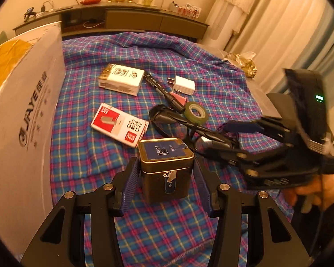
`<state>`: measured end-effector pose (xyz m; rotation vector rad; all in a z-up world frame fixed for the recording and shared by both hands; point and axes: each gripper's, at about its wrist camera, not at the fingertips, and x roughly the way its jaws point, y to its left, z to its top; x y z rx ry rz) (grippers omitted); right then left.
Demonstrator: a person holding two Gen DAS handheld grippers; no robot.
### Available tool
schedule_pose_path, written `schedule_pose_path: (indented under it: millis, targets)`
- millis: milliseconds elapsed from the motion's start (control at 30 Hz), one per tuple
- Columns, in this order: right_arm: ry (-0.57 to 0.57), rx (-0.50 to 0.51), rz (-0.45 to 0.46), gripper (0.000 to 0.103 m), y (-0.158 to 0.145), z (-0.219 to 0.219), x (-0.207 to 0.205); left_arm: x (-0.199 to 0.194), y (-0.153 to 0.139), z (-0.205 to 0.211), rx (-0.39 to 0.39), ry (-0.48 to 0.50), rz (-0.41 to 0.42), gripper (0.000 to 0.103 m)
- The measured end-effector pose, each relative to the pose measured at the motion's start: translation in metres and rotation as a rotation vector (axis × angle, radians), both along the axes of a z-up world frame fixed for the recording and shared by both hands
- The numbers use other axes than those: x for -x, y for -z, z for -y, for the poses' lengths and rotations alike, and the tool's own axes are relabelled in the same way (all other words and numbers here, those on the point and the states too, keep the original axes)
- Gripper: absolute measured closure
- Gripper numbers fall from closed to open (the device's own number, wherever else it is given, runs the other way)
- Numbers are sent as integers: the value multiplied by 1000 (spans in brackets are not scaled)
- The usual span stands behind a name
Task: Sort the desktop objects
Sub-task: 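Grasp the gold tin box with the left tool while the right tool grasps the black sunglasses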
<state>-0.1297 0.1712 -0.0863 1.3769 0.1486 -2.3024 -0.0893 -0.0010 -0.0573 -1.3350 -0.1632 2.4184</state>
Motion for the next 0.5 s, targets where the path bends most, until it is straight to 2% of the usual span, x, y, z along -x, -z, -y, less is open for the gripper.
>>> schedule_pose_path:
  millis: [133,200,300,333,500]
  targets:
    - [-41,-83,-37,28,10,21,13,-6,-6,2,-4,-5,-11,51]
    - [-74,-104,-10,52,19,27,17,-9,-10,3,-13,-9,-17,51]
    - [-79,-86,-10,74,13,29,14,-12,-16,6,-21,-15,-28,51]
    - [-74,-72,-12,86,6,27,11,-13,-18,7,-24,-16,-32,51]
    - [-60,-3,-30,89,-7,24,-5,-21,-34,13,-23,-21,-59,51]
